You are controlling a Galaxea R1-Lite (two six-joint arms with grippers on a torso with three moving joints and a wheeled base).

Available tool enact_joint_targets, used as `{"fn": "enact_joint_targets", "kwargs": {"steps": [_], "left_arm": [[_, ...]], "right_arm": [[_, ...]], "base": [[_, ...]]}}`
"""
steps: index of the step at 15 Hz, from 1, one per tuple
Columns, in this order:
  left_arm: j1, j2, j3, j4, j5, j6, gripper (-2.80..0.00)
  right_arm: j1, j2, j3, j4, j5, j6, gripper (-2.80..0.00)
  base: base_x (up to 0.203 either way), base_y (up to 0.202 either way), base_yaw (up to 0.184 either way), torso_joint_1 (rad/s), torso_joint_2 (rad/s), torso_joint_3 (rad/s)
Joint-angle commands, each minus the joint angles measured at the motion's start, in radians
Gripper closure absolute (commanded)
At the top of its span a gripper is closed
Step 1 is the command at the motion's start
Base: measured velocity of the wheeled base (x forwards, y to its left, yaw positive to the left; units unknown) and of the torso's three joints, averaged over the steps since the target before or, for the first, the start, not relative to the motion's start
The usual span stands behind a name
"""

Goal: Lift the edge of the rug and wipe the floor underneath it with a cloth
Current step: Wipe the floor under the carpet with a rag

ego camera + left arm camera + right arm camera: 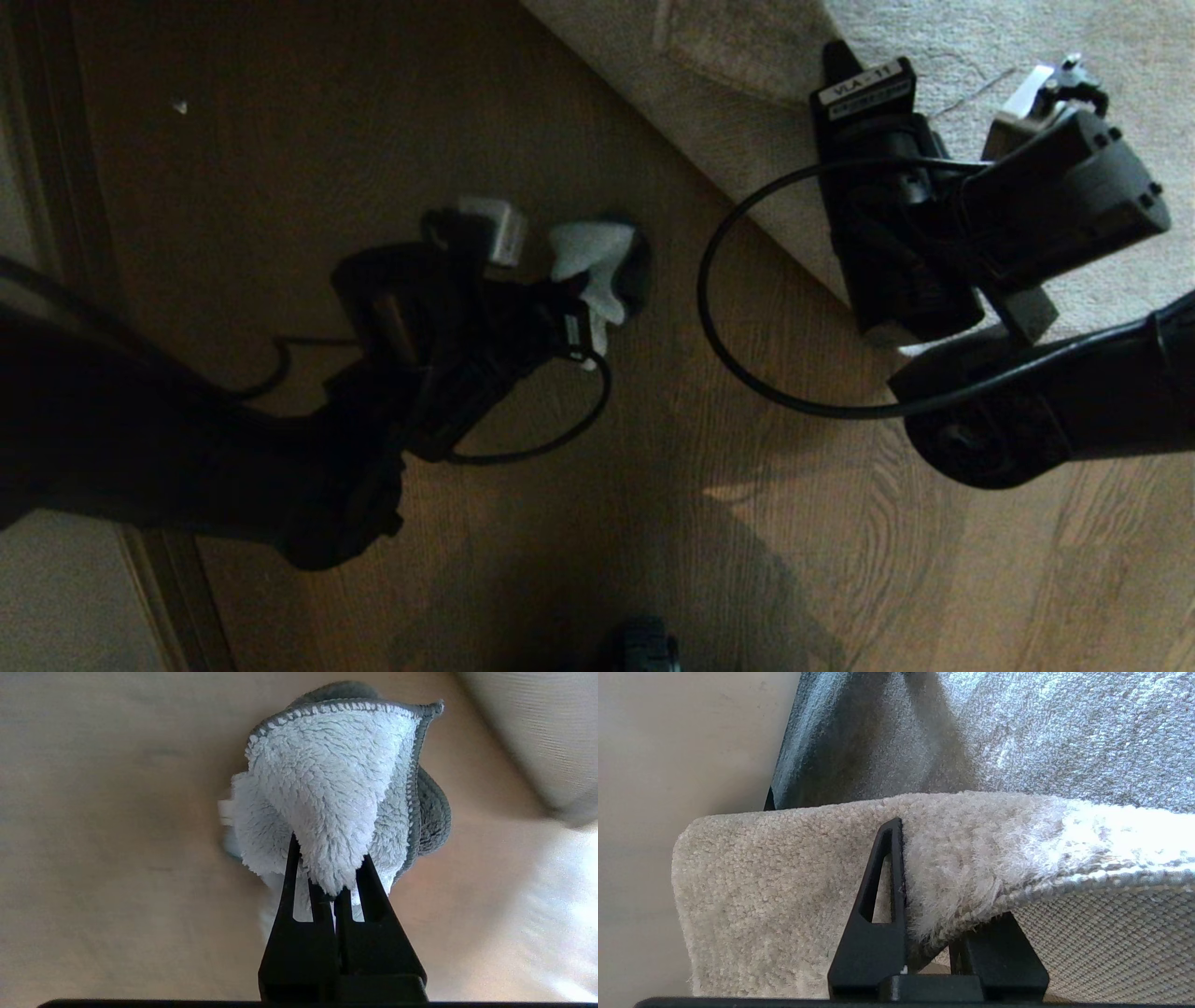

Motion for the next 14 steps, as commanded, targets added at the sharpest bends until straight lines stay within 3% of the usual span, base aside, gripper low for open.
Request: {"fn": "enact_joint_targets", "kwargs": {"steps": [1, 7, 10, 14], "left_arm": [[0.073, 0.005, -0.002, -0.007, 0.001, 0.000, 0.00], [0.228, -0.084, 0.010, -0.007, 0.000, 0.000, 0.00], [0.234, -0.154, 0.075, -0.007, 0.000, 0.000, 0.00], [0.226, -0.260, 0.275, -0.007, -0.001, 0.002, 0.00]], "right_arm": [[0.001, 0.000, 0.000, -0.048, -0.003, 0.004, 0.00], [0.002, -0.005, 0.000, -0.048, 0.008, -0.001, 0.00], [0.002, -0.012, 0.003, -0.048, 0.011, -0.001, 0.00], [0.002, -0.012, 0.003, -0.048, 0.011, -0.001, 0.00]], "base": [[0.000, 0.000, 0.000, 0.000, 0.00, 0.000], [0.000, 0.000, 0.000, 0.000, 0.00, 0.000], [0.000, 0.000, 0.000, 0.000, 0.00, 0.000], [0.000, 0.000, 0.000, 0.000, 0.00, 0.000]]}}
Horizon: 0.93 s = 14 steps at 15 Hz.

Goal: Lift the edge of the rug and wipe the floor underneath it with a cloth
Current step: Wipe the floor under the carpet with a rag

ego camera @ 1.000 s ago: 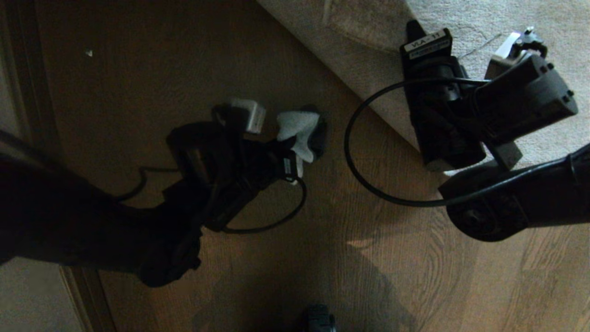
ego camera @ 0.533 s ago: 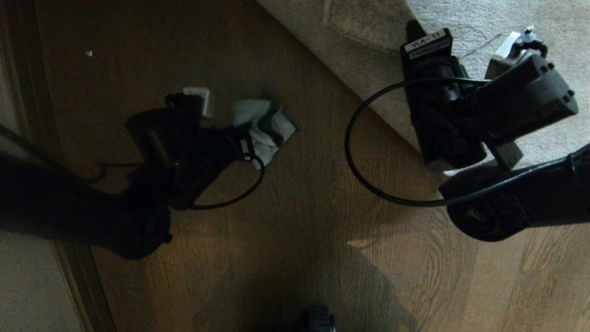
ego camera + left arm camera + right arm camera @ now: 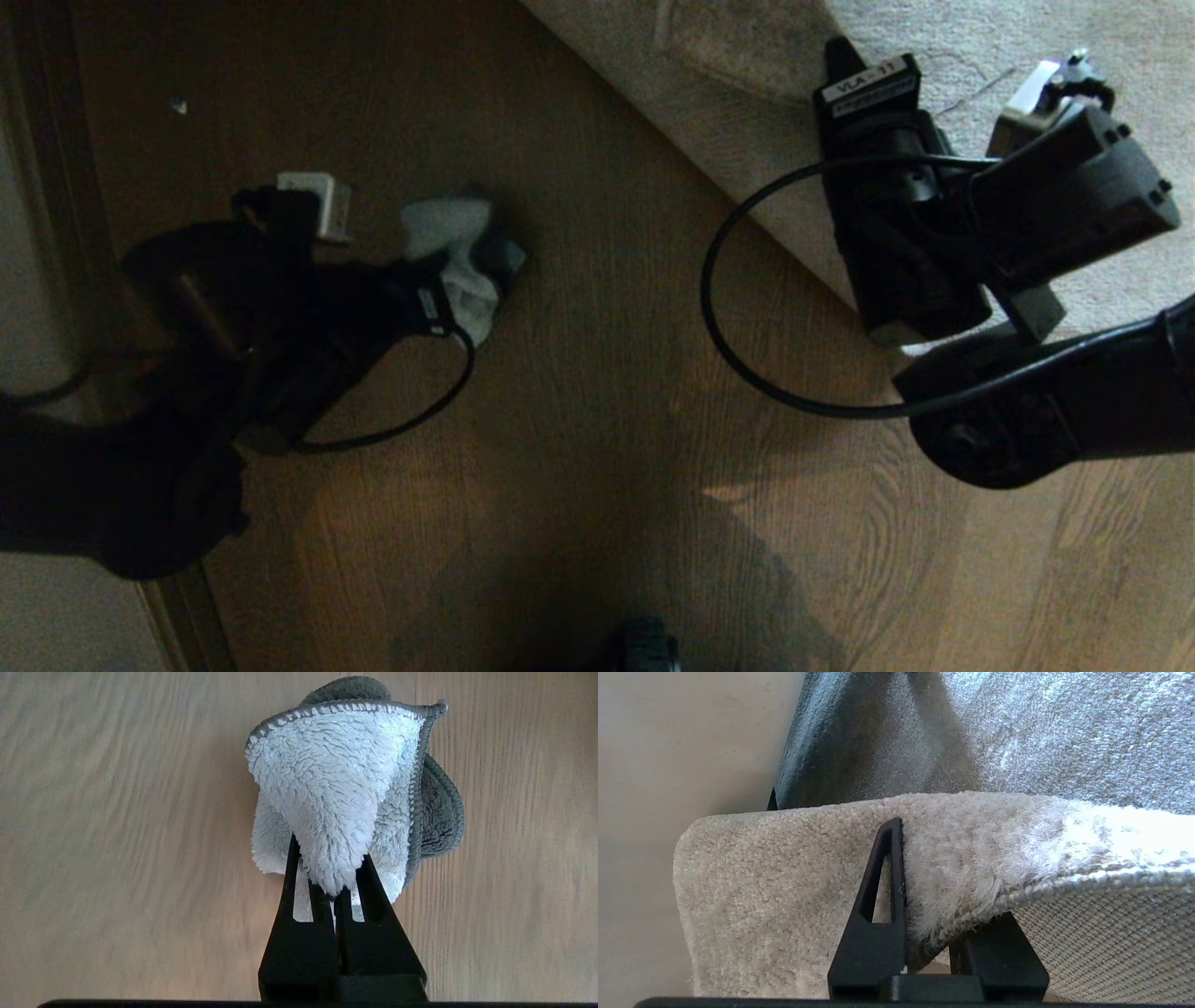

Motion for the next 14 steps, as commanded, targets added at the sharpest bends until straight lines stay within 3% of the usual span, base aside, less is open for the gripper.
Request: {"fn": "enact_joint_targets", "kwargs": {"steps": [1, 4, 7, 9, 14], "left_arm": [[-0.017, -0.098, 0.144, -0.006, -0.002, 0.000, 0.00], [-0.113, -0.176, 0.323, -0.006, -0.009, -0.001, 0.00], [-0.216, -0.168, 0.348, -0.005, -0.010, -0.003, 0.00], [-0.252, -0.113, 0.296, -0.005, -0.010, -0.003, 0.00], [-0.327, 0.072, 0.042, -0.006, -0.009, -0.007, 0.00]], "right_arm": [[0.000, 0.000, 0.000, -0.049, -0.001, 0.005, 0.00], [0.000, 0.003, -0.002, -0.049, 0.006, 0.003, 0.00], [0.000, -0.002, 0.001, -0.049, 0.006, 0.000, 0.00], [0.000, -0.011, 0.003, -0.049, 0.006, -0.002, 0.00], [0.000, -0.011, 0.003, -0.049, 0.006, -0.003, 0.00]], "base": [[0.000, 0.000, 0.000, 0.000, 0.00, 0.000], [0.000, 0.000, 0.000, 0.000, 0.00, 0.000], [0.000, 0.000, 0.000, 0.000, 0.00, 0.000], [0.000, 0.000, 0.000, 0.000, 0.00, 0.000], [0.000, 0.000, 0.000, 0.000, 0.00, 0.000]]}}
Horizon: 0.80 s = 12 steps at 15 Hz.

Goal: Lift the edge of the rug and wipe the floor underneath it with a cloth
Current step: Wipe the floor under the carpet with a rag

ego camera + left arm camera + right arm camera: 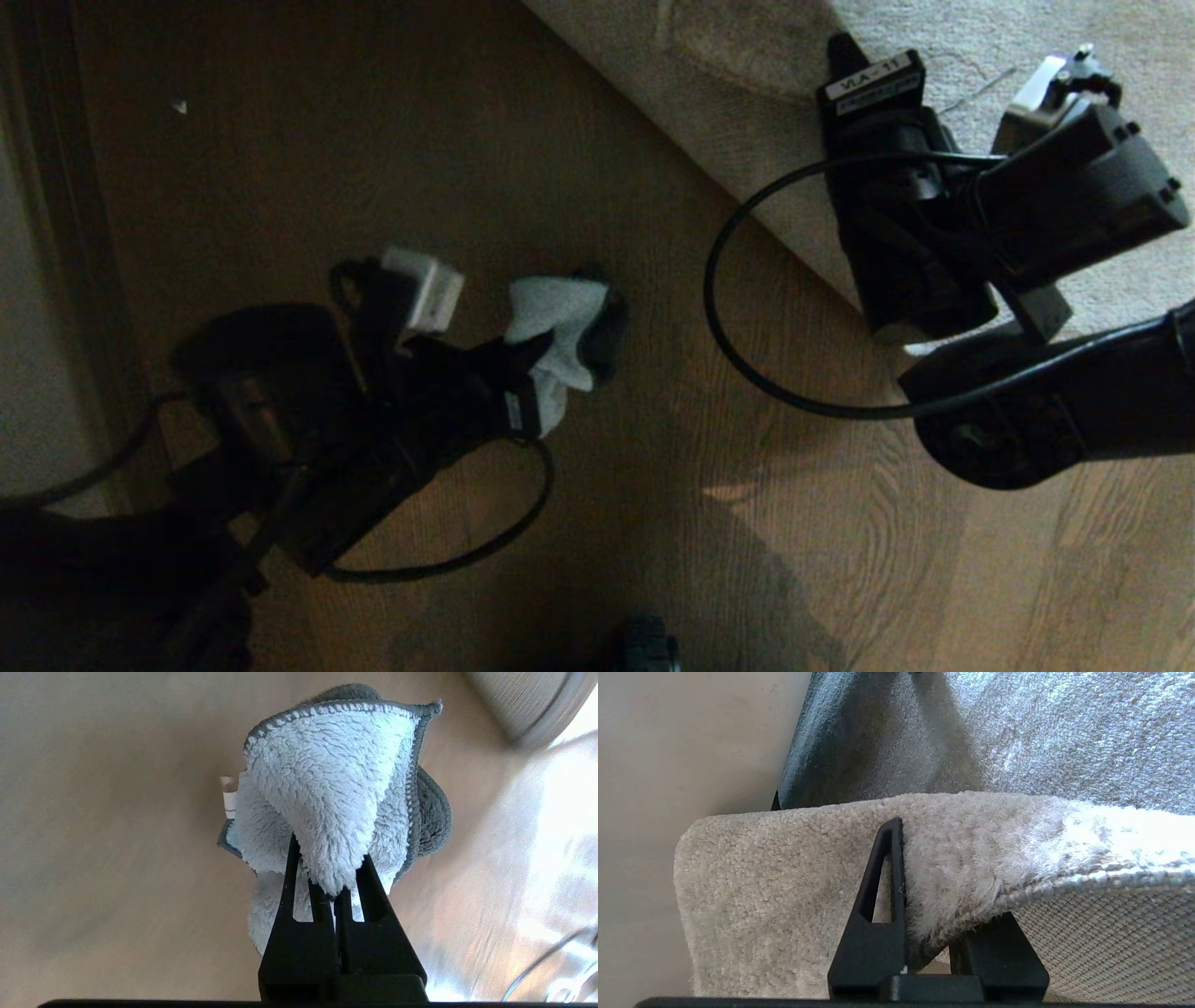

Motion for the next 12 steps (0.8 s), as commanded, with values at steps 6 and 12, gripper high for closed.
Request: {"fn": "enact_joint_targets", "kwargs": {"steps": [6, 12], "left_arm": [[-0.054, 0.257, -0.340, -0.007, 0.011, -0.008, 0.00], [0.099, 0.342, -0.543, -0.026, 0.010, -0.007, 0.00]], "right_arm": [[0.000, 0.003, -0.001, -0.049, -0.003, 0.004, 0.00], [0.000, 0.001, -0.001, -0.049, -0.004, 0.004, 0.00]], "base": [[0.000, 0.000, 0.000, 0.000, 0.00, 0.000], [0.000, 0.000, 0.000, 0.000, 0.00, 0.000]]}}
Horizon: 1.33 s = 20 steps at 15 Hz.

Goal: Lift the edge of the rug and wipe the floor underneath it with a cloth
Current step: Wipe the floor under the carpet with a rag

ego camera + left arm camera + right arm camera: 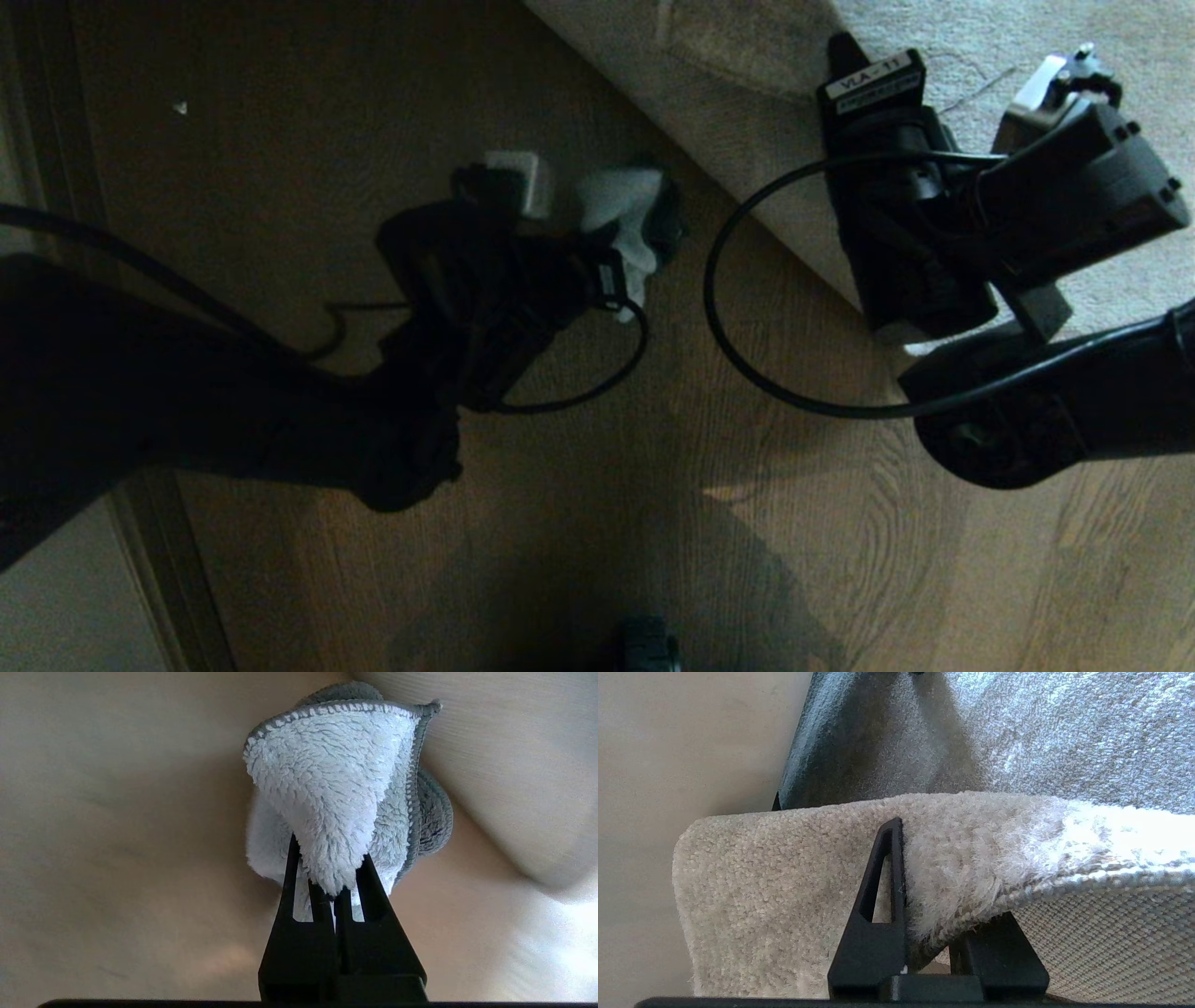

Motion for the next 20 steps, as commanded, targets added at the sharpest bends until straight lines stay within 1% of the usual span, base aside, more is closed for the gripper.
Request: {"fn": "enact_joint_targets", "kwargs": {"steps": [1, 6, 7, 9, 11, 13, 15, 16, 18, 20], "left_arm": [[0.090, 0.031, -0.028, -0.009, 0.000, 0.000, 0.00], [0.262, -0.008, -0.044, -0.017, -0.002, 0.002, 0.00], [0.286, -0.026, -0.048, -0.017, -0.002, 0.002, 0.00], [0.311, -0.067, -0.048, -0.017, -0.002, 0.002, 0.00], [0.319, -0.114, -0.040, -0.016, 0.000, 0.002, 0.00], [0.317, -0.178, 0.000, -0.016, 0.002, 0.003, 0.00], [0.296, -0.263, 0.112, -0.016, 0.000, 0.005, 0.00], [0.273, -0.312, 0.192, -0.015, -0.002, 0.006, 0.00], [0.203, -0.412, 0.371, -0.013, -0.004, 0.007, 0.00], [0.101, -0.500, 0.555, -0.011, -0.005, 0.008, 0.00]], "right_arm": [[0.000, 0.000, -0.001, -0.048, -0.003, 0.004, 0.00], [0.002, -0.003, 0.000, -0.048, -0.004, 0.004, 0.00], [0.002, -0.004, 0.002, -0.048, -0.004, 0.004, 0.00], [0.003, -0.008, 0.003, -0.048, -0.004, 0.002, 0.00], [0.005, -0.010, 0.003, -0.048, -0.004, 0.002, 0.00], [0.008, -0.014, 0.005, -0.048, -0.004, -0.009, 0.00], [0.019, -0.019, 0.016, -0.048, -0.003, -0.010, 0.00], [0.024, -0.025, 0.022, -0.048, -0.003, -0.011, 0.00], [0.033, -0.031, 0.031, -0.048, -0.004, -0.011, 0.00], [0.034, -0.034, 0.032, -0.048, -0.002, -0.012, 0.00]], "base": [[0.000, 0.000, 0.000, 0.000, 0.00, 0.000], [0.000, 0.000, 0.000, 0.000, 0.00, 0.000], [0.000, 0.000, 0.000, 0.000, 0.00, 0.000], [0.000, 0.000, 0.000, 0.000, 0.00, 0.000], [0.000, 0.000, 0.000, 0.000, 0.00, 0.000], [0.000, 0.000, 0.000, 0.000, 0.00, 0.000], [0.000, 0.000, 0.000, 0.000, 0.00, 0.000], [0.000, 0.000, 0.000, 0.000, 0.00, 0.000], [0.000, 0.000, 0.000, 0.000, 0.00, 0.000], [0.000, 0.000, 0.000, 0.000, 0.00, 0.000]]}}
